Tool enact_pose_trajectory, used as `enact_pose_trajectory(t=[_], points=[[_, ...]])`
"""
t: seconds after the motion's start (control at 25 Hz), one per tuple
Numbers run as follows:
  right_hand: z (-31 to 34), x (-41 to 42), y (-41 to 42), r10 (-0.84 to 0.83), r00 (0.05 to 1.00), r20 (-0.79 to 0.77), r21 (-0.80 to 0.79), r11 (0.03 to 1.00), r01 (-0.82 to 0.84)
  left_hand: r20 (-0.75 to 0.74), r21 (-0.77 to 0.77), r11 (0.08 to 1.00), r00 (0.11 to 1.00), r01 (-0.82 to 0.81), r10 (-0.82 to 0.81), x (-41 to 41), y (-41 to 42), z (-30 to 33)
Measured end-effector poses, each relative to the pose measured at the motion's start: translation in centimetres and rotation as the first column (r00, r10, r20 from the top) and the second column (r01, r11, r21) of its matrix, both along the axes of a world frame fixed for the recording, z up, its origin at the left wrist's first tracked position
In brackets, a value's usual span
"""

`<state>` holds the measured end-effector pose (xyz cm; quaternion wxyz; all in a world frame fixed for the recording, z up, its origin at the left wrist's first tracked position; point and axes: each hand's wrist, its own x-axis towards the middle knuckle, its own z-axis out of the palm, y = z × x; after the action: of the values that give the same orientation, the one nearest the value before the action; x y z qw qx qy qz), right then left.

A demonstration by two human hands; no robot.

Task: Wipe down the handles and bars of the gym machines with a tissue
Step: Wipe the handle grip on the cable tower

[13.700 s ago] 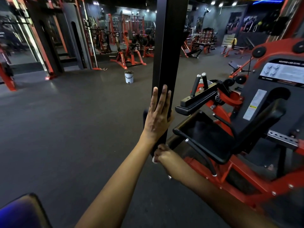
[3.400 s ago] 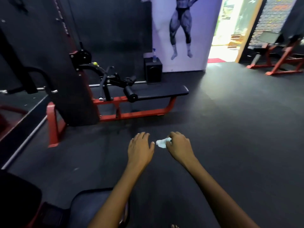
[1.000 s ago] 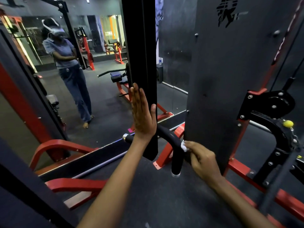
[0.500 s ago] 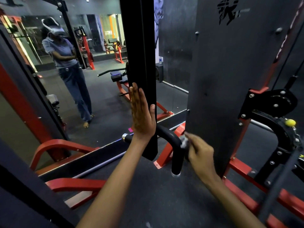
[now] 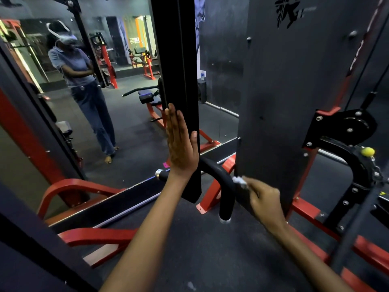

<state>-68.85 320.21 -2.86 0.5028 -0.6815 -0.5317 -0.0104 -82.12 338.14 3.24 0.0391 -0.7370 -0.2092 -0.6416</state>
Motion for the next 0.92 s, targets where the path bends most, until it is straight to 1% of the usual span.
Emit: enact_pose_trajectory(t=[0.04, 0.08, 0.16, 0.2, 0.24, 0.28, 0.36, 0.4, 0.48, 0.52, 0.56, 0.6, 0.68, 0.72, 0.76, 0.8, 0.88, 0.92], points=[[1.3, -0.4, 1.9, -0.003, 1.0, -0.028, 0.018, 1.0, 0.003, 0.002, -0.002, 1.0, 1.0, -0.001, 0.001, 0.0, 0.1, 0.1], [3.2, -1.6, 3.8, 0.058, 0.998, -0.021, 0.011, 0.998, -0.057, 0.001, -0.006, 1.0, 1.0, 0.002, -0.002, 0.0, 0.1, 0.2], [5.2, -4.5, 6.0, 0.235, 0.965, 0.12, -0.039, 0.972, -0.232, -0.002, -0.006, 1.0, 1.0, 0.008, -0.009, -0.1, 0.0, 0.2], [5.2, -5.3, 5.9, 0.271, 0.943, 0.191, -0.04, 0.962, -0.269, -0.005, -0.001, 1.0, 1.0, 0.009, -0.009, -0.1, 0.0, 0.1], [4.4, -5.3, 5.2, 0.267, 0.939, 0.215, -0.007, 0.962, -0.272, -0.009, 0.004, 1.0, 1.0, 0.008, -0.008, -0.2, 0.0, 0.0], [3.0, -4.7, 4.0, 0.243, 0.956, 0.165, 0.037, 0.967, -0.252, -0.011, 0.009, 1.0, 1.0, 0.005, -0.005, -0.3, 0.0, 0.0], [-0.6, -3.1, 0.2, 0.124, 0.991, 0.044, 0.086, 0.988, -0.127, -0.018, 0.005, 1.0, 1.0, 0.001, -0.001, -0.4, -0.1, 0.1], [-2.0, -2.5, -1.2, 0.043, 0.999, -0.016, 0.06, 0.997, -0.042, -0.018, -0.001, 1.0, 1.0, -0.001, 0.001, -0.4, -0.2, 0.1], [-2.3, -2.1, -1.3, -0.039, 0.983, -0.179, -0.004, 0.999, 0.039, 0.007, -0.006, 1.0, 1.0, -0.013, 0.013, -0.2, -0.3, -0.3], [-1.0, -2.2, 0.2, -0.023, 0.971, -0.237, 0.01, 1.0, 0.025, 0.019, -0.01, 1.0, 1.0, -0.021, 0.021, -0.1, -0.3, -0.3], [0.9, -2.5, 2.3, 0.044, 0.967, -0.25, 0.028, 0.999, -0.038, 0.025, -0.019, 1.0, 0.999, -0.023, 0.023, 0.0, -0.3, -0.3], [3.2, -3.2, 4.3, 0.138, 0.968, -0.211, 0.013, 0.99, -0.138, 0.024, -0.027, 0.999, 1.0, -0.019, 0.02, 0.0, -0.4, -0.3], [5.4, -4.5, 6.7, 0.335, 0.941, -0.039, -0.021, 0.942, -0.336, 0.014, -0.022, 1.0, 1.0, -0.01, 0.01, -0.1, -0.4, -0.5], [5.1, -4.8, 6.8, 0.364, 0.931, 0.036, -0.003, 0.932, -0.364, 0.009, -0.014, 1.0, 1.0, -0.007, 0.007, -0.2, -0.2, -0.6], [4.2, -4.7, 6.1, 0.345, 0.937, 0.057, 0.039, 0.937, -0.347, 0.004, -0.007, 1.0, 1.0, -0.004, 0.004, -0.3, -0.1, -0.6], [2.6, -4.3, 4.7, 0.31, 0.949, 0.047, 0.092, 0.945, -0.313, 0.001, -0.004, 1.0, 1.0, -0.004, 0.004, -0.3, -0.1, -0.5], [-0.5, -3.5, 0.7, 0.192, 0.978, 0.087, 0.215, 0.955, -0.206, 0.001, -0.009, 1.0, 1.0, -0.011, 0.011, -0.2, -0.3, -0.5], [-1.5, -3.0, -0.2, 0.146, 0.981, 0.129, 0.25, 0.952, -0.175, 0.006, -0.013, 1.0, 1.0, -0.012, 0.013, -0.1, -0.4, -0.6]])
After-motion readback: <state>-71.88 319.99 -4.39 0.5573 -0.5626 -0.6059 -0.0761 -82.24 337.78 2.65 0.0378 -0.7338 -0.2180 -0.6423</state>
